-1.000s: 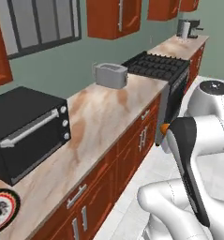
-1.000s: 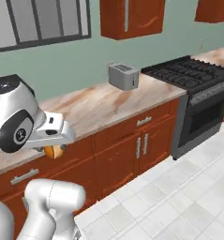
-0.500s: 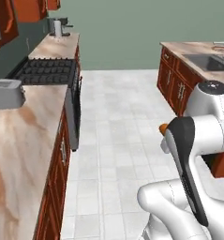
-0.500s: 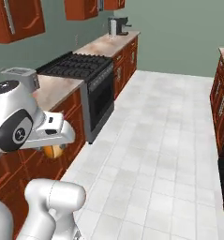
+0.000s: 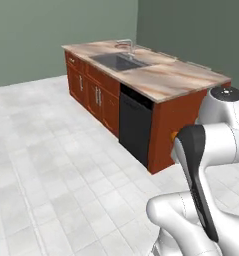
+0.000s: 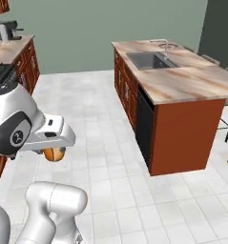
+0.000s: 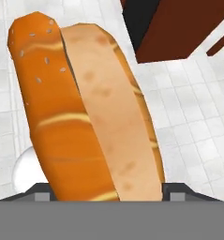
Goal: Move the hot dog bun to the plate on the dining table and place the condiment next to that plate. Then navigate to the fridge and take the sausage and place it on the plate as well.
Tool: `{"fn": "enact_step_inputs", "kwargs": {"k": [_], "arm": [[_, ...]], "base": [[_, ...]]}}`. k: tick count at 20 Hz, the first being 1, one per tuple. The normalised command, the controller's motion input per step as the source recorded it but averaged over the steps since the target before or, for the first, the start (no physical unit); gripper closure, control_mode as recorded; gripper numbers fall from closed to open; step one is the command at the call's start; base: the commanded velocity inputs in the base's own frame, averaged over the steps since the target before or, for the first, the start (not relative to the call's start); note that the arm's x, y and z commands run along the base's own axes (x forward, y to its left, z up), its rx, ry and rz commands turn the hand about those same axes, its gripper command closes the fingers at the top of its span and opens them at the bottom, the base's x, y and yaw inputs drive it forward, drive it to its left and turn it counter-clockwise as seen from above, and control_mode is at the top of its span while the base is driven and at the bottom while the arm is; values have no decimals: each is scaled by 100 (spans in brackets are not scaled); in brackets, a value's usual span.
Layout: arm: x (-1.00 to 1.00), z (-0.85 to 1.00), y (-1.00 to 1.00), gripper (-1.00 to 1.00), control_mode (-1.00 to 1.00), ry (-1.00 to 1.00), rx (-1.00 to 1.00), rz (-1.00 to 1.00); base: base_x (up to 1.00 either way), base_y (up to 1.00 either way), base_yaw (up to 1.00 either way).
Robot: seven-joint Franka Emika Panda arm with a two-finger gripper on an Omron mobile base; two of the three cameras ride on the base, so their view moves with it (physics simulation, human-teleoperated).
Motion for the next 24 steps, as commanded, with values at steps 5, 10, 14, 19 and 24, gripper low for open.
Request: {"fn": "enact_step_inputs", "kwargs": {"k": [5,10,14,19,24], "arm": [[0,0,0,100,100,0,0,0],[0,0,0,100,100,0,0,0],[0,0,0,100,100,0,0,0],[0,0,0,100,100,0,0,0],[0,0,0,100,100,0,0,0]], "base": [[50,-77,-47],[73,-86,-21],[85,-96,-4],[90,-98,0],[97,-100,6]]}}
